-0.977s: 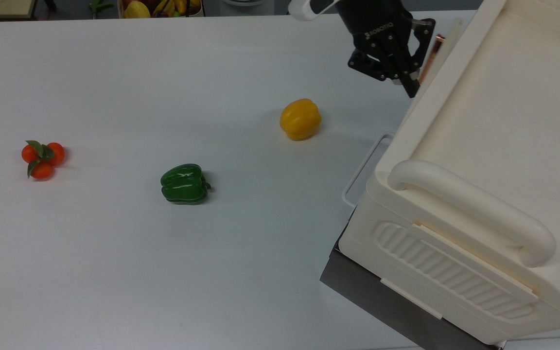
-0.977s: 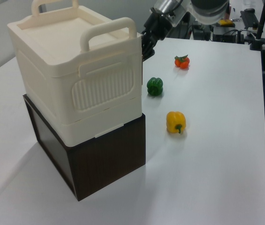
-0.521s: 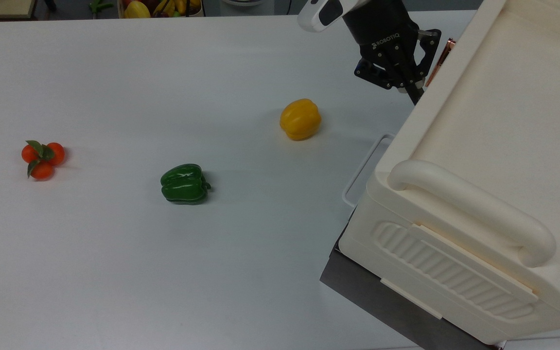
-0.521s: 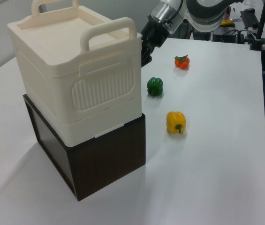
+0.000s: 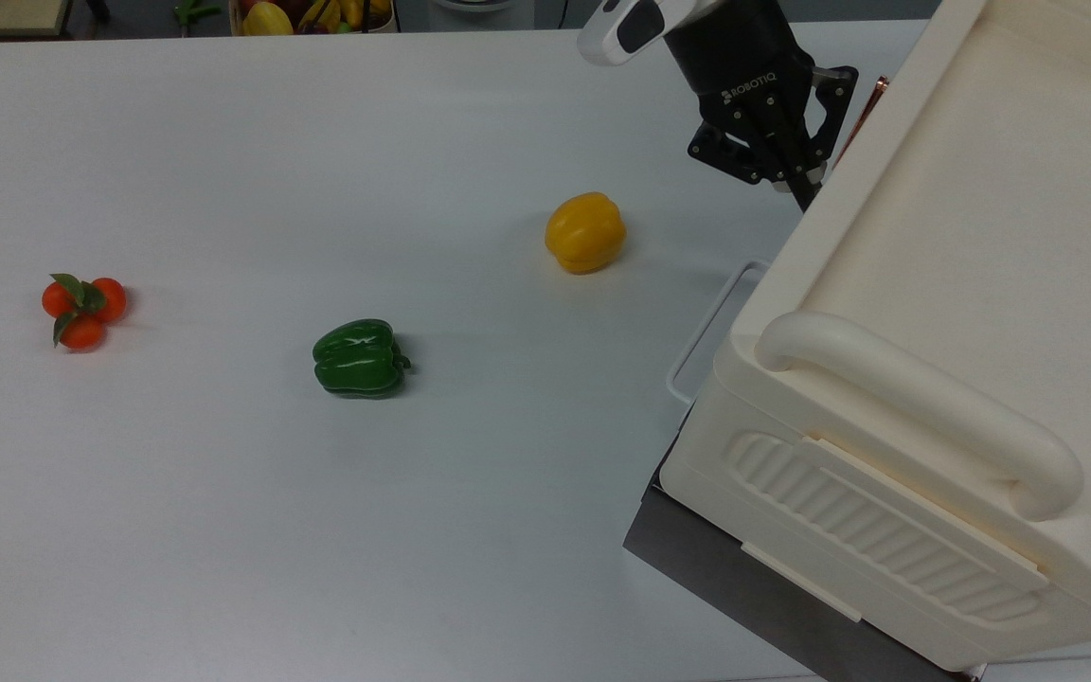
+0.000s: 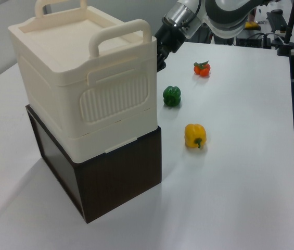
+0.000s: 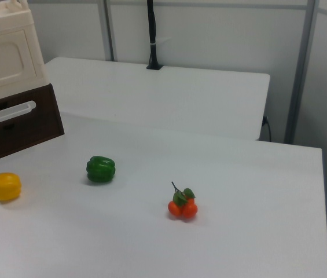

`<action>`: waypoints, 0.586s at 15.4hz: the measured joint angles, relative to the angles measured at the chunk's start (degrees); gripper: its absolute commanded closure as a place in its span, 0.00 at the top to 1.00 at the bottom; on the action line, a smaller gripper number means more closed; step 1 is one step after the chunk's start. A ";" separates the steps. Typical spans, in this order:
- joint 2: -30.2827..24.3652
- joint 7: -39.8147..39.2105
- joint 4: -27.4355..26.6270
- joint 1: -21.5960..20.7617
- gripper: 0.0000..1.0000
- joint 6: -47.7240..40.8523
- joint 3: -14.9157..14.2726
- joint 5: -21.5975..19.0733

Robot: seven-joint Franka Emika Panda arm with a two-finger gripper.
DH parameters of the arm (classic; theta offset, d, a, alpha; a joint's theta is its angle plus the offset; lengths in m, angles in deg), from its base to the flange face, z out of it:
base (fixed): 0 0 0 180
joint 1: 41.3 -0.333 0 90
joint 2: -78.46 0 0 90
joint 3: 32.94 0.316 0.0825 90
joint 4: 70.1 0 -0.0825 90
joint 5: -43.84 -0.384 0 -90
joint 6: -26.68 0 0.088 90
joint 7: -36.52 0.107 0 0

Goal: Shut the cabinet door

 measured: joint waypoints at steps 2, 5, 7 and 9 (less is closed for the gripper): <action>-0.03 0.00 -0.32 0.01 0.00 -0.68 0.00 1.25; -0.90 0.00 -1.02 1.32 0.26 -8.37 -0.39 4.50; -2.19 0.00 -1.01 2.12 0.62 -16.26 -2.26 9.22; -3.82 -0.01 -1.02 2.73 1.00 -24.92 -3.95 15.69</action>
